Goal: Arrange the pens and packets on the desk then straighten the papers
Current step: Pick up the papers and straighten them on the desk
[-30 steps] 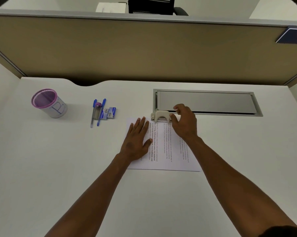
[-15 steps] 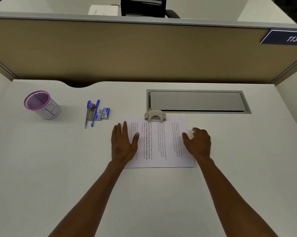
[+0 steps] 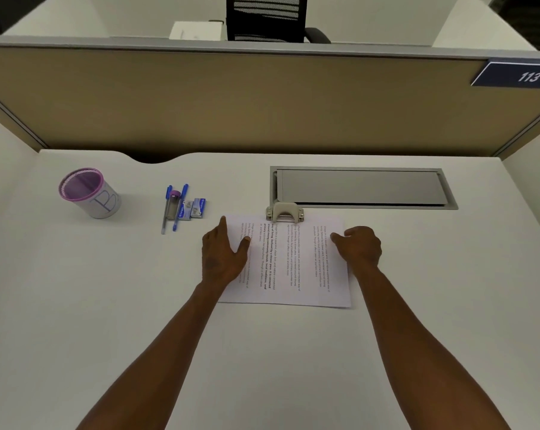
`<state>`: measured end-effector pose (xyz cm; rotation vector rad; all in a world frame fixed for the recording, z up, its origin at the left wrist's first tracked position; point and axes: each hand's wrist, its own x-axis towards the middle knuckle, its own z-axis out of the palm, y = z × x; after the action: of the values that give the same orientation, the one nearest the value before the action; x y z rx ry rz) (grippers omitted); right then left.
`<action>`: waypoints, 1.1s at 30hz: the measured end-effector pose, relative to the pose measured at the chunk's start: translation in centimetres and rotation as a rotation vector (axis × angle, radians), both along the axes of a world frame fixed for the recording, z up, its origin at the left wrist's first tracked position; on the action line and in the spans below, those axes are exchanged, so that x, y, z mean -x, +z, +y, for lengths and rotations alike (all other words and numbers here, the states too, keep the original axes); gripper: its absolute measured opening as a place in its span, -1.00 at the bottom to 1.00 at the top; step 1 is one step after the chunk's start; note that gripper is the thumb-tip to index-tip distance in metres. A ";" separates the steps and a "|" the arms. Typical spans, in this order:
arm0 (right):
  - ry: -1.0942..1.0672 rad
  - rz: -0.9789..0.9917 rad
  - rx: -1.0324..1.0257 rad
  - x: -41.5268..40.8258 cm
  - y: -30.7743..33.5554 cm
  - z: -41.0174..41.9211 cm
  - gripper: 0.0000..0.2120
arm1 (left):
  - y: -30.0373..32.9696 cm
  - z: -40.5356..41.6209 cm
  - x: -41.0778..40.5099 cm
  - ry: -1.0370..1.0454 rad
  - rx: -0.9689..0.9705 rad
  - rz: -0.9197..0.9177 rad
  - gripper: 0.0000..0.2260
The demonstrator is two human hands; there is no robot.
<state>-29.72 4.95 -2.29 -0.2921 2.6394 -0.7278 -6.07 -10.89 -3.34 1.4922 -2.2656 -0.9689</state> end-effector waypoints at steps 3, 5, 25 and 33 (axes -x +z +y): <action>-0.006 -0.003 0.008 0.0 0.0 0.0 -0.60 | 0.2 0.0 0.1 0.003 -0.019 0.001 -0.26; -0.025 -0.021 0.028 -0.1 0.1 0.1 -0.58 | 0.2 0.1 0.2 0.012 -0.034 0.008 -0.26; -0.017 -0.012 0.115 -1.6 0.0 1.0 -0.71 | 1.1 1.1 1.7 -0.173 0.155 -0.025 -0.48; -0.020 -0.003 0.115 -1.3 -0.2 0.7 -0.64 | 1.4 0.5 5.8 -0.338 0.156 -0.047 -0.61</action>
<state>-28.38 5.64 -2.49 -0.2968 2.6054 -0.8873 -11.83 -10.35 -1.96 1.1012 -2.6153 -0.8218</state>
